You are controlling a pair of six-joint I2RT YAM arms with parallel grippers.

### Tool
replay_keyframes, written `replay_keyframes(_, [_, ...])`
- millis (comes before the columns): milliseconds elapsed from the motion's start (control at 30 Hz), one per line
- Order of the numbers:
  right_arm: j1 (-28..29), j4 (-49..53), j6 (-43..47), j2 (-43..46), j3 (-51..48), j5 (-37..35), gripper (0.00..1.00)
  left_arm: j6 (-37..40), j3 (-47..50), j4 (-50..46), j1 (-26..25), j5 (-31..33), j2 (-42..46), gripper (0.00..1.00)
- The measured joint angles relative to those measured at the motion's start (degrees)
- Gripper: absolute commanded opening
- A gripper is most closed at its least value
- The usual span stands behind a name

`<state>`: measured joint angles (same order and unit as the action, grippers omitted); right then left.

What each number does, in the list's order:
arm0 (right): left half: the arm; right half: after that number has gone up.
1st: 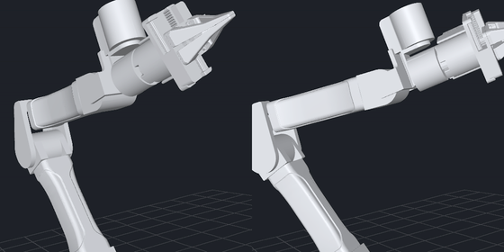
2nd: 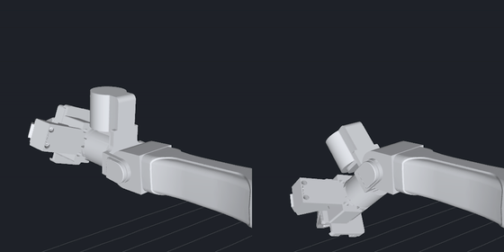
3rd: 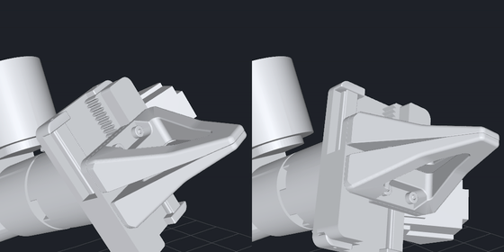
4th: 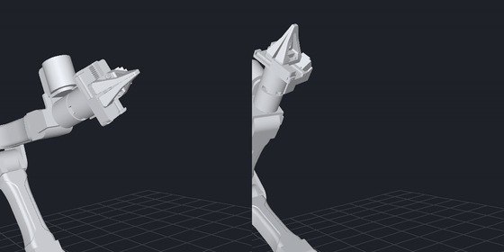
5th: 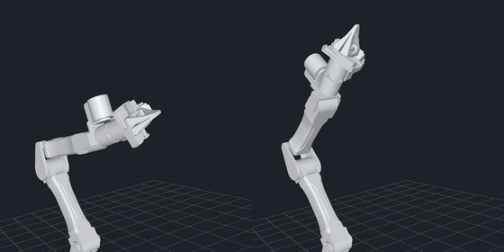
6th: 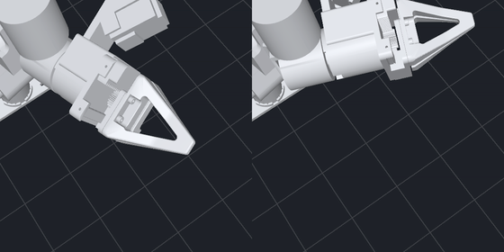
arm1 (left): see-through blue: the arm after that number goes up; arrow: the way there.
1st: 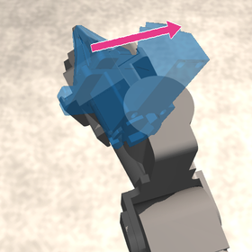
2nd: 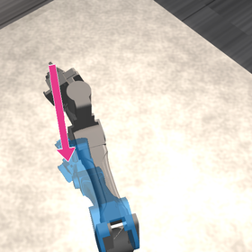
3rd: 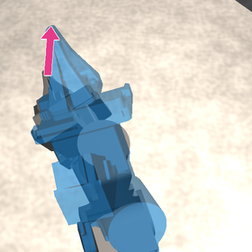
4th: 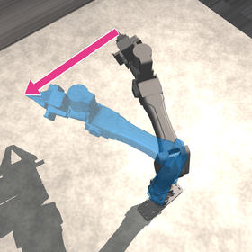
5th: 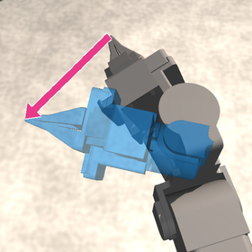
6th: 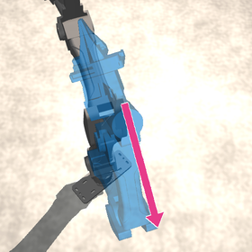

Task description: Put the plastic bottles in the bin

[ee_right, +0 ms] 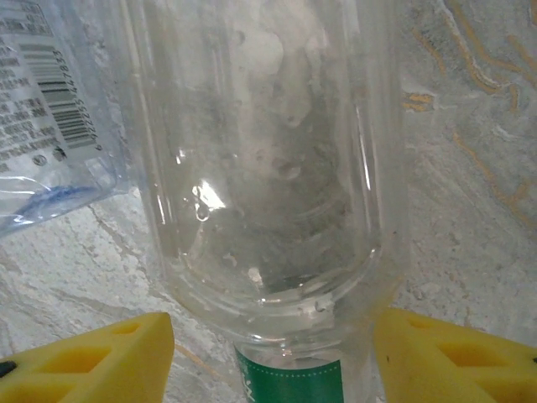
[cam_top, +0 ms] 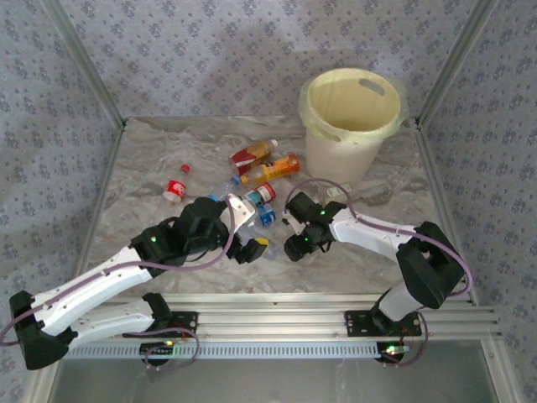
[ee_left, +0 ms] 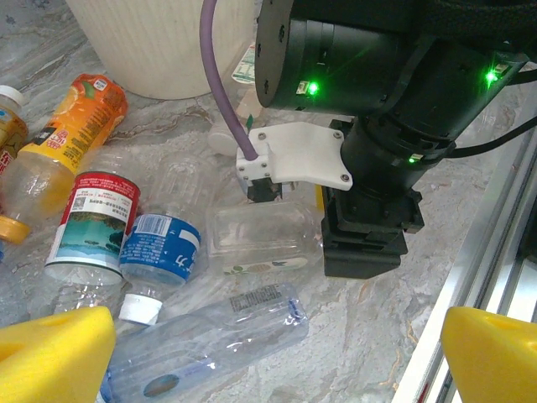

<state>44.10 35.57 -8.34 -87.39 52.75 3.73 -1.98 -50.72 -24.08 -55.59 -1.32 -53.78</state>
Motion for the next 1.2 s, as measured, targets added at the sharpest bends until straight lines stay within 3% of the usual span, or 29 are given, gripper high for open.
replay_keyframes(367, [1.4,-0.4,-1.4,-2.5,-0.4,-2.7,0.63,0.0,0.2,0.0,0.0,-0.4,0.0,1.00])
replay_keyframes(567, [2.1,-0.8,-2.0,-3.4,-0.5,-3.2,0.52,0.0,0.3,0.0,0.0,-0.7,0.0,1.00])
replay_keyframes(800, [2.2,-1.1,-2.6,-3.1,-0.9,-3.4,0.45,-0.4,0.5,0.3,0.0,-0.8,0.0,1.00])
replay_keyframes(1200, [-0.6,0.3,-3.3,12.7,-2.2,-3.4,0.42,-4.6,4.0,5.4,0.1,-1.2,0.0,1.00])
